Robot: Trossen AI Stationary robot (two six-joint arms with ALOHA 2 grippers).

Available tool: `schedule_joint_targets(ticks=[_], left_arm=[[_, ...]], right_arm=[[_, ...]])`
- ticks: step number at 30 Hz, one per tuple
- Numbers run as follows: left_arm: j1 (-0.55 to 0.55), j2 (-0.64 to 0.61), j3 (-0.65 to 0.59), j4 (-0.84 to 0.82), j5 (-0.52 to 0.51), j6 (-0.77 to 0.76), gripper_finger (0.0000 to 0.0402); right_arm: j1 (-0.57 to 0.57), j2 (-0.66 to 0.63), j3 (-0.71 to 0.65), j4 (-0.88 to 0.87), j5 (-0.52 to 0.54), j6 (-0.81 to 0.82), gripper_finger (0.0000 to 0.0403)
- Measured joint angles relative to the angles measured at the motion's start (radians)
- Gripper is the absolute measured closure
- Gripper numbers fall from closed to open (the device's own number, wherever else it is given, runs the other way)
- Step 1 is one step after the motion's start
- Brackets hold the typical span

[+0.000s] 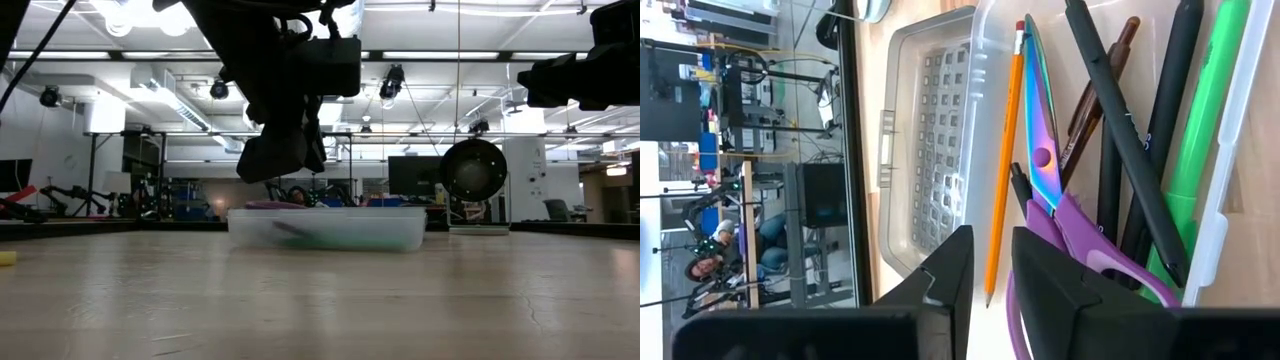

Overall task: Pick & place school supplies into a supply box
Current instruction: Put the yellow pen into the supply box

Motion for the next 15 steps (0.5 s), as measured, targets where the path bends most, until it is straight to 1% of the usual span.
schedule_joint_targets(ticks=[5, 15], left_arm=[[-0.002, 0.0, 0.001, 0.0, 0.0, -0.009, 0.0344], [-0.02, 0.0, 0.003, -0.013, 0.003, -0.102, 0.0344]], right_arm=[[0.0, 0.0, 0.0, 0.0, 0.0, 0.0, 0.0325], [0.0, 0.0, 0.0, 0.0, 0.0, 0.0, 0.0319]])
